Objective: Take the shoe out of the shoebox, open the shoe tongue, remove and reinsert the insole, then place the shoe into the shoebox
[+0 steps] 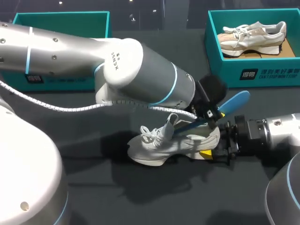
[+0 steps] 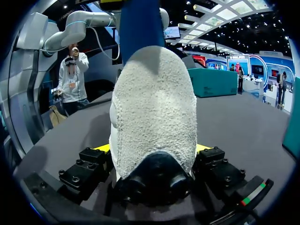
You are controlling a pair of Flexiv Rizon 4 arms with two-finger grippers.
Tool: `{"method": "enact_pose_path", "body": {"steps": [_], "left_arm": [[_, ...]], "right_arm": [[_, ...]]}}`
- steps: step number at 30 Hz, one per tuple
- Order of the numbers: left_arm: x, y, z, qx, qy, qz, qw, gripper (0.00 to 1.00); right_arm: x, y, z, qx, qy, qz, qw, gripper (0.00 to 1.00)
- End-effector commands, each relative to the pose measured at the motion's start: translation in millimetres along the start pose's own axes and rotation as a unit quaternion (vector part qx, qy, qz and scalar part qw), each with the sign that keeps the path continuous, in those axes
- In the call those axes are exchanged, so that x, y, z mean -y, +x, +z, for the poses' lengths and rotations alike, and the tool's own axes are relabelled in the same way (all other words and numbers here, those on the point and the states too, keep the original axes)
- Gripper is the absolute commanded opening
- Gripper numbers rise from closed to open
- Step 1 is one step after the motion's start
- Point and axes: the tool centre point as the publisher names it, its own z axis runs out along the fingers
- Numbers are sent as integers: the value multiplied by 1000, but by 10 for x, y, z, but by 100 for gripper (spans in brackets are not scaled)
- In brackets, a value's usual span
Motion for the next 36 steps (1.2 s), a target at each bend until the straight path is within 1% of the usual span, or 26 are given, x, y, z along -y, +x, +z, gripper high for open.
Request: {"method": "enact_pose_path", "body": {"steps": [1,3,5,19,20,22,25,29,32,36], "left_arm": [[120,57,-154,-36,10,4,999,0],[226,123,-250,-65,18,-2,998,0],[362,169,-427,-94,27,-7,995,0],[362,169,-427,-94,27,-7,995,0],[354,195,-480,-106,39,-32,993,0],[459,285,-668,-106,74,-29,991,0],[695,400,-959,-110,128,-33,985,0],[1010,493,-1381,-121,197,-43,972,0],[1204,575,-1765,-127,247,-37,960,0],[1204,575,-1765,-127,247,-37,960,0]], "right_arm": [[-2,8,8,0,3,1,1000,0],[-2,8,8,0,3,1,1000,0],[-2,8,8,0,3,1,1000,0],[-2,8,8,0,3,1,1000,0],[-2,8,8,0,3,1,1000,0],[-2,8,8,0,3,1,1000,0],[-2,8,8,0,3,1,1000,0],[-2,8,8,0,3,1,1000,0],[-2,8,8,0,3,1,1000,0],[-2,8,8,0,3,1,1000,0]]}}
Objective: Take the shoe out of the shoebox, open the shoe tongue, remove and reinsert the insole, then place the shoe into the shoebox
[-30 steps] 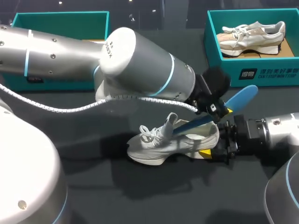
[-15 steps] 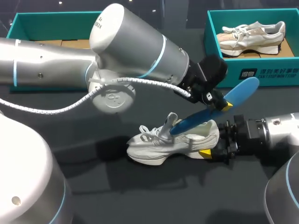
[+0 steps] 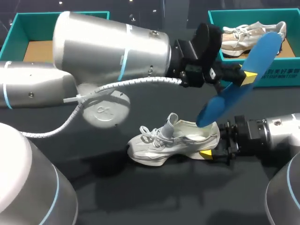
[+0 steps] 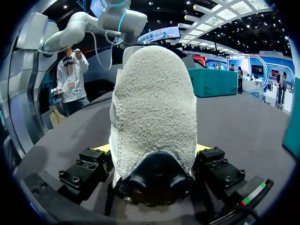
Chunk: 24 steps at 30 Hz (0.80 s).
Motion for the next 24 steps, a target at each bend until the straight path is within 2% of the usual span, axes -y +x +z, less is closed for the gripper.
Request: {"method": "enact_pose_path", "body": {"steps": [1,8,13,19,24], "left_arm": [[-77,-23,-337,-7,5,0,1000,0],[-77,-23,-337,-7,5,0,1000,0],[-13,115,-652,-25,64,-39,997,0],[119,354,-968,-50,92,-35,994,0],[119,354,-968,-50,92,-35,994,0]], "right_arm": [[-3,9,8,0,3,1,1000,0],[-3,9,8,0,3,1,1000,0],[-3,9,8,0,3,1,1000,0],[-3,9,8,0,3,1,1000,0],[-3,9,8,0,3,1,1000,0]]}}
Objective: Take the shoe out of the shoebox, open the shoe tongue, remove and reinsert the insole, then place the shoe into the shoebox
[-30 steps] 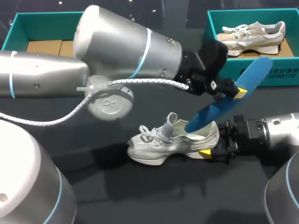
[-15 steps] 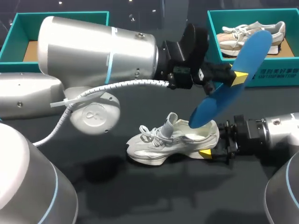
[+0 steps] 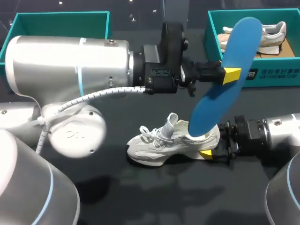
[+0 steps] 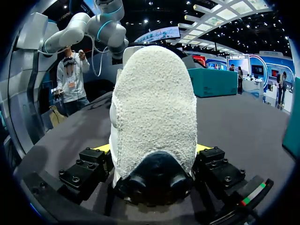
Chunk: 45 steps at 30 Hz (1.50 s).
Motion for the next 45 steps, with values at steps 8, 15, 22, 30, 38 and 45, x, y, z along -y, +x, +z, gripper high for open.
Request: {"method": "enact_pose_path", "body": {"steps": [8,15,22,30,38,45], "left_arm": [[-83,-61,-381,-31,1,-6,1000,0],[-110,-68,-485,-41,13,-15,999,0],[-205,-105,-608,-38,32,-55,997,0],[-357,-97,-685,-23,46,-91,994,0],[-362,-108,-707,-13,46,-93,995,0],[-362,-108,-707,-13,46,-93,995,0]], "right_arm": [[-3,9,8,0,3,1,1000,0],[-3,9,8,0,3,1,1000,0],[-3,9,8,0,3,1,1000,0],[-3,9,8,0,3,1,1000,0],[-3,9,8,0,3,1,1000,0],[-3,9,8,0,3,1,1000,0]]}}
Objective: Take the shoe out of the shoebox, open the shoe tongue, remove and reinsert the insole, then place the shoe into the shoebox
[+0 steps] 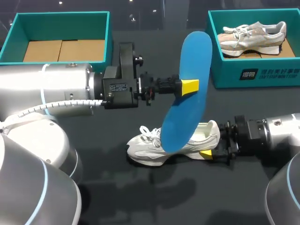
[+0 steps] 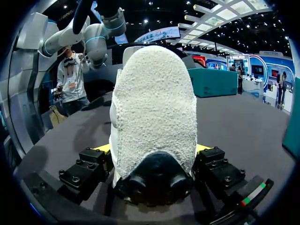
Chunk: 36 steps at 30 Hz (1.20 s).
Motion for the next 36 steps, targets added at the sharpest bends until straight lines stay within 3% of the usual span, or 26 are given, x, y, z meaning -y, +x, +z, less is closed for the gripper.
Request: {"method": "enact_pose_path", "body": {"steps": [1,3,4,5,6,7,19,27,36], "left_arm": [[-30,13,-78,-2,2,1,1000,0],[-30,13,-78,-2,2,1,1000,0],[-30,13,-78,-2,2,1,1000,0],[-30,13,-78,-2,2,1,1000,0],[-30,13,-78,-2,2,1,1000,0],[-30,13,-78,-2,2,1,1000,0],[-30,13,-78,-2,2,1,1000,0],[-30,13,-78,-2,2,1,1000,0],[-30,13,-78,-2,2,1,1000,0]], "right_arm": [[-4,9,8,0,3,1,1000,0],[-23,-12,-14,-2,10,-5,1000,0],[-32,-30,-34,-3,17,-8,1000,8],[-36,-47,-56,-3,23,-8,1000,31],[-39,-61,-82,-3,28,-9,1000,71],[-47,-72,-111,2,34,-11,999,100],[-189,-139,-495,13,139,-62,988,100],[-404,-70,-679,-2,259,-89,962,100],[-657,99,-865,-17,374,-111,920,100]]}}
